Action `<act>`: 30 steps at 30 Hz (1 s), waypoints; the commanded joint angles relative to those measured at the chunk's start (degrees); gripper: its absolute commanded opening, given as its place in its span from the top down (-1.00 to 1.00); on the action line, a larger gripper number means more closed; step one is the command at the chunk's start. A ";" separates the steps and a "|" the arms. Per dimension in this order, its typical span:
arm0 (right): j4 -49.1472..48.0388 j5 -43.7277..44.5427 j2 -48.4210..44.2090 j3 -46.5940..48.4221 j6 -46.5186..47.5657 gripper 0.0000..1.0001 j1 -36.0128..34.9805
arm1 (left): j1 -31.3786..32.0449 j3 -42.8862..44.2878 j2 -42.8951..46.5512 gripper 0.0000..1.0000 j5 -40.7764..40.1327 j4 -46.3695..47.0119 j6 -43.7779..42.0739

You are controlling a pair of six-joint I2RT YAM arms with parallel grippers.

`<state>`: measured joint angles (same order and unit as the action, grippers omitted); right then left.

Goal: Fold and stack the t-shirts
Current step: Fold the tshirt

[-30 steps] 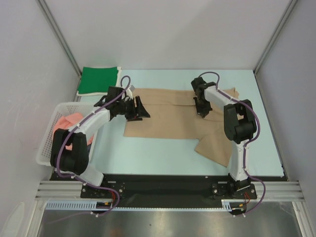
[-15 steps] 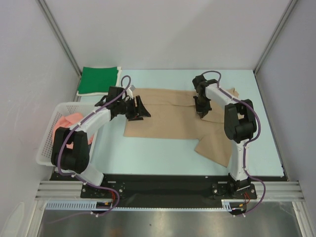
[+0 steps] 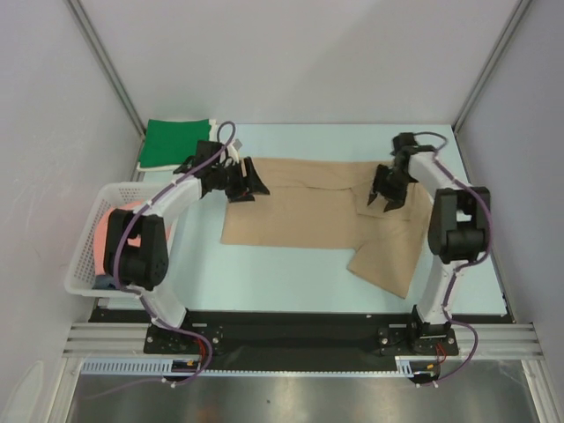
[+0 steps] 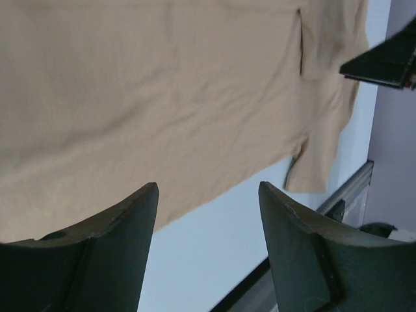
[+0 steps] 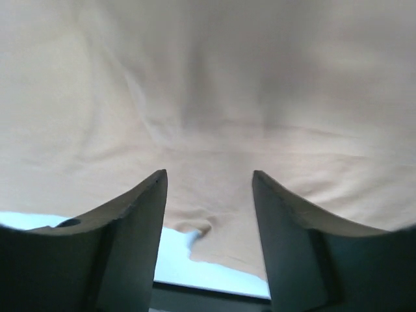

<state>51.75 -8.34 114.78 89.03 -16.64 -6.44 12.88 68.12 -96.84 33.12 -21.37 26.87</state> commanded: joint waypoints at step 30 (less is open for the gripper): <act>-10.18 -2.12 24.26 38.14 -5.33 -0.20 20.94 | -6.47 32.34 -24.81 -0.40 -14.58 -1.05 -8.15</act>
<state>39.48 -11.75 137.86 124.25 -24.51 14.61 7.33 98.94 -122.69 19.59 -22.24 20.71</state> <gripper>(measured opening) 0.615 0.701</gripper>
